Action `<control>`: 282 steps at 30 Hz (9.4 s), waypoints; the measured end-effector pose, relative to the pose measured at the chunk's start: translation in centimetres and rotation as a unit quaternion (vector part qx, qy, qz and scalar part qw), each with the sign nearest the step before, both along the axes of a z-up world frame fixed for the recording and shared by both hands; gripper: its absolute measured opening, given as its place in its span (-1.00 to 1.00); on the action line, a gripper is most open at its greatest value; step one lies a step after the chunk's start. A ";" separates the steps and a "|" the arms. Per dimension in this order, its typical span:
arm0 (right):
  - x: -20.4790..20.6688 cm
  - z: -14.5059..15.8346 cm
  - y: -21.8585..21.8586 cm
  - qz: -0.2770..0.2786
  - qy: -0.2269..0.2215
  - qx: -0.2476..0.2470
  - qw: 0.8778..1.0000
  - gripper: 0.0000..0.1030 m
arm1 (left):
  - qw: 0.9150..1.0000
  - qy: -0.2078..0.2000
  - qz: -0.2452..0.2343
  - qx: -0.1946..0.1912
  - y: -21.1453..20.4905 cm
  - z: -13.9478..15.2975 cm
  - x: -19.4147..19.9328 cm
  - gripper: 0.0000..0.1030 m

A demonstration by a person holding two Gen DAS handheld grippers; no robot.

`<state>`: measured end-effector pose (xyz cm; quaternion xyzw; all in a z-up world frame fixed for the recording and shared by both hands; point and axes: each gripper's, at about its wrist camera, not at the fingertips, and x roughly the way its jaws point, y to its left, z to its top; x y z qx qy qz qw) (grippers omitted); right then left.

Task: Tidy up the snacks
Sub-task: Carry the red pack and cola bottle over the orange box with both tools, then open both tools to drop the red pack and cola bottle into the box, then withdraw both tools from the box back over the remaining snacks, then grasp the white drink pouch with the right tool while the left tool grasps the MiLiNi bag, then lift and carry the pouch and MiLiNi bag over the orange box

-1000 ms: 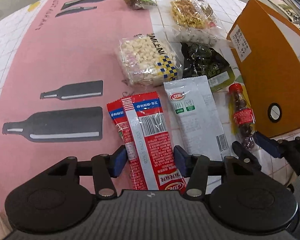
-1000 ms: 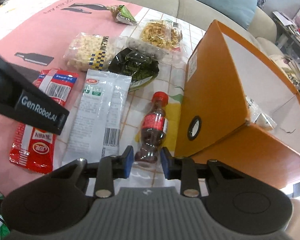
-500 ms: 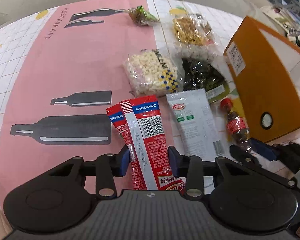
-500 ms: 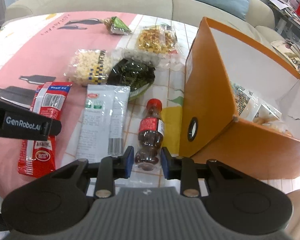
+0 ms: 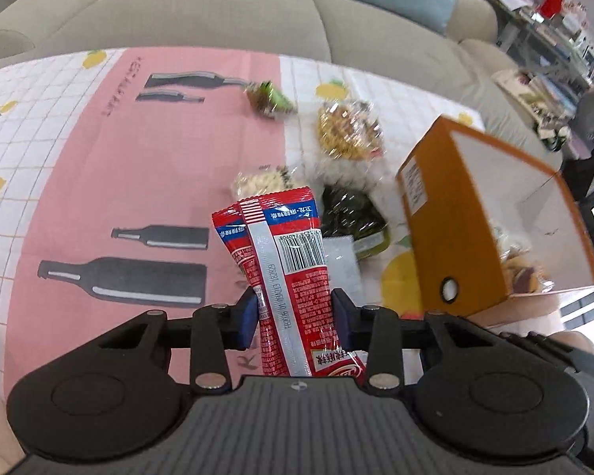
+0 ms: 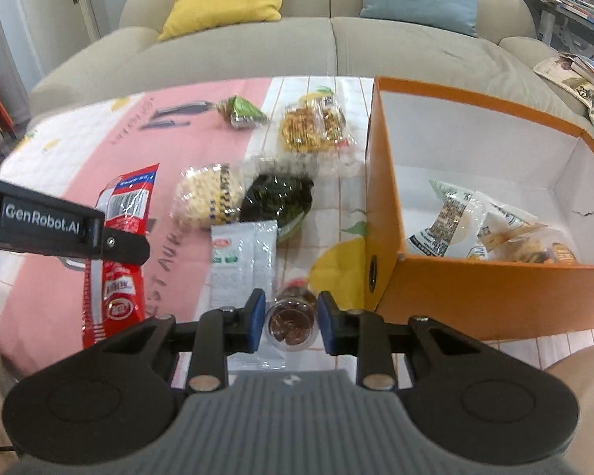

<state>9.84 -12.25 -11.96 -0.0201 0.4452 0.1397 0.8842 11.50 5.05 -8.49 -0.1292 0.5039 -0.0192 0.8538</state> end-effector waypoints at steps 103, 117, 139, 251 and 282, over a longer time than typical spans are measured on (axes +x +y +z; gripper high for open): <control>10.3 3.3 -20.6 -0.112 0.041 -0.122 0.985 -0.13 | 0.964 0.017 -0.251 0.083 -22.5 3.3 12.5 0.53; 3.1 8.5 -14.5 -0.162 -0.090 -0.068 0.980 0.42 | 0.967 -0.086 -0.220 0.097 -15.8 8.8 4.9 0.53; -2.9 6.4 -2.3 -0.081 -0.120 -0.008 0.989 0.67 | 0.991 -0.085 -0.098 0.037 -0.3 5.3 -3.8 0.55; 7.4 -6.7 4.2 0.029 -0.012 -0.065 0.997 -0.05 | 0.992 0.100 0.076 0.028 2.9 -9.6 7.0 1.00; 3.5 0.4 2.2 0.029 -0.056 0.005 0.998 -0.13 | 0.999 -0.007 0.044 0.017 2.7 -0.3 2.1 0.79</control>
